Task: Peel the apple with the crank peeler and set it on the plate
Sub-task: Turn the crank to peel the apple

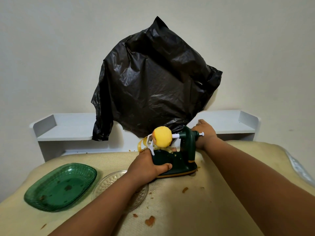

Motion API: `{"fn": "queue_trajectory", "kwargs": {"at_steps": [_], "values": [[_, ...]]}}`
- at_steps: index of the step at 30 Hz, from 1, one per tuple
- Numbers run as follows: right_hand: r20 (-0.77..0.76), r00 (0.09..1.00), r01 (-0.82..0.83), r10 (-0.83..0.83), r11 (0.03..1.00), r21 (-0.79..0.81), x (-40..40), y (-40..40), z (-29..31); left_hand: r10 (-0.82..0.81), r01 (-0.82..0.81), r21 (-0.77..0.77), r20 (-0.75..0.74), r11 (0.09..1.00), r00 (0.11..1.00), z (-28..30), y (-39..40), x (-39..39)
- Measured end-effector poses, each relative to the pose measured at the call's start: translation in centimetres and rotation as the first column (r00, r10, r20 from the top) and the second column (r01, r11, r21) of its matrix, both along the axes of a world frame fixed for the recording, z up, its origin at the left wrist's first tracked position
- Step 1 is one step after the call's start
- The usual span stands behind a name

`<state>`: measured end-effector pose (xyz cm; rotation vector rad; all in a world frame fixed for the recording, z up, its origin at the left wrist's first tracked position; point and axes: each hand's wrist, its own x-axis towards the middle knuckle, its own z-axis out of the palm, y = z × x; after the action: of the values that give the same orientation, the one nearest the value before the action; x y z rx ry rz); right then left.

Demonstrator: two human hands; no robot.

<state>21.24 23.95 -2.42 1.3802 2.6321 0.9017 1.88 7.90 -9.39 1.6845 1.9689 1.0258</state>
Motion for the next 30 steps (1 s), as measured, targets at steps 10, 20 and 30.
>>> {"fn": "queue_trajectory", "kwargs": {"at_steps": [10,20,30], "values": [[-0.279,0.960,-0.082,0.023,0.976,-0.201,1.7,-2.2,-1.9,-0.008,0.007,-0.033,-0.023,0.999,1.000,0.0,-0.1,0.1],[-0.264,0.962,0.011,-0.066,0.979,-0.206,2.2,-4.1,-3.1,-0.026,0.026,-0.063,0.006,0.998,1.000,0.0,0.0,-0.2],[-0.154,0.988,-0.001,-0.033,0.977,-0.212,3.6,-6.7,-2.5,-0.041,0.041,-0.063,0.006,0.997,0.999,0.2,-0.3,-0.1]]}}
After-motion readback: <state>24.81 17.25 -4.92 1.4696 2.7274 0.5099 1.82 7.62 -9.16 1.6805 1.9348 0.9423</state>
